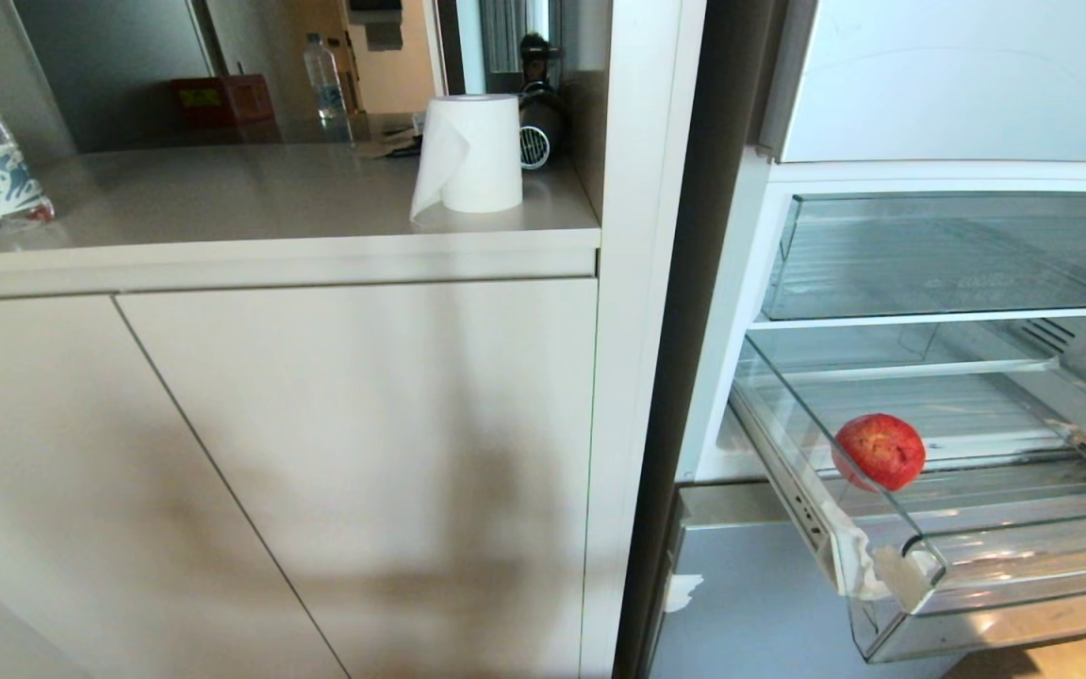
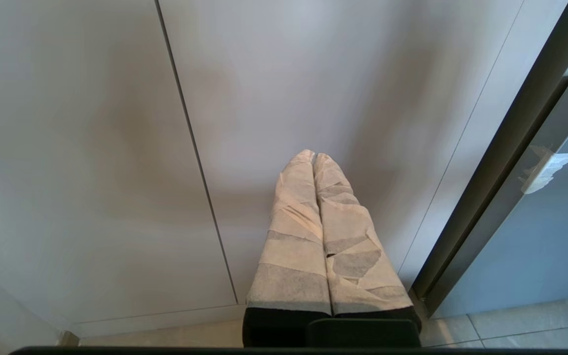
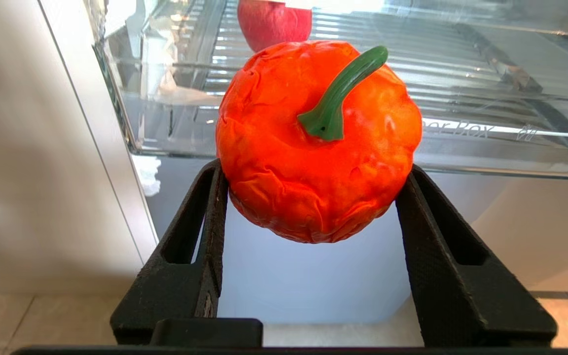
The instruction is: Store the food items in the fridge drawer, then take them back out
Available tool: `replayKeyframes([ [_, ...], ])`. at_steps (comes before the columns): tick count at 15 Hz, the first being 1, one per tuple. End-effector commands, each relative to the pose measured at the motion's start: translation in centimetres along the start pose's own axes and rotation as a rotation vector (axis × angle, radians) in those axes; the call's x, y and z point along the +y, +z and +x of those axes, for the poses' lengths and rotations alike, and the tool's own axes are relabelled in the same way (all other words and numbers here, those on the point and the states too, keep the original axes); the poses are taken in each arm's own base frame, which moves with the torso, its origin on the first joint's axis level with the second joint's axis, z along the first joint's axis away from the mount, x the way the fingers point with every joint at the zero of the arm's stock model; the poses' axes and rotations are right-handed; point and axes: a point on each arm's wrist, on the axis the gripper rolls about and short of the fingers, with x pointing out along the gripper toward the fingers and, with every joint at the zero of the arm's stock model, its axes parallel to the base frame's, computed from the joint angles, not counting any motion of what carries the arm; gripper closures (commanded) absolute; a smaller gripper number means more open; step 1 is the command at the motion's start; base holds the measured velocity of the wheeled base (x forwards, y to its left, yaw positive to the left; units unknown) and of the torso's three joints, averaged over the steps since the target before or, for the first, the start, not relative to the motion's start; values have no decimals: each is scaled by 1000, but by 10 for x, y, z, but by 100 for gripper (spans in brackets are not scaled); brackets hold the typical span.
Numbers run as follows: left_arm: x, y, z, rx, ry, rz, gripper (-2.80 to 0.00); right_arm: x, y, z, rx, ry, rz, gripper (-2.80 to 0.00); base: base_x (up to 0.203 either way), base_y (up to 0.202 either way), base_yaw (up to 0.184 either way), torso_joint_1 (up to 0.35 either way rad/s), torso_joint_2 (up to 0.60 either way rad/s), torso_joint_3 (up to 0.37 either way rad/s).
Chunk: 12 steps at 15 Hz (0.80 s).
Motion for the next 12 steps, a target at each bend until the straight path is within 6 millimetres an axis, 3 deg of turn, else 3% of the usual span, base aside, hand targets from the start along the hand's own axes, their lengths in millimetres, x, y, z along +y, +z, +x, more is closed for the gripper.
replayKeyframes([
  [1,0,0,0,1,0,0,0,0,-1,0,-1,2,-2,0,0,0,0,0,0,0],
  [5,0,0,0,0,1,0,0,0,-1,0,-2,1,3,0,0,1,-13,-2,0,0],
  [12,0,0,0,0,0,0,0,0,-1,0,-1,-3,24,0,0,5,-167,2,2,2],
])
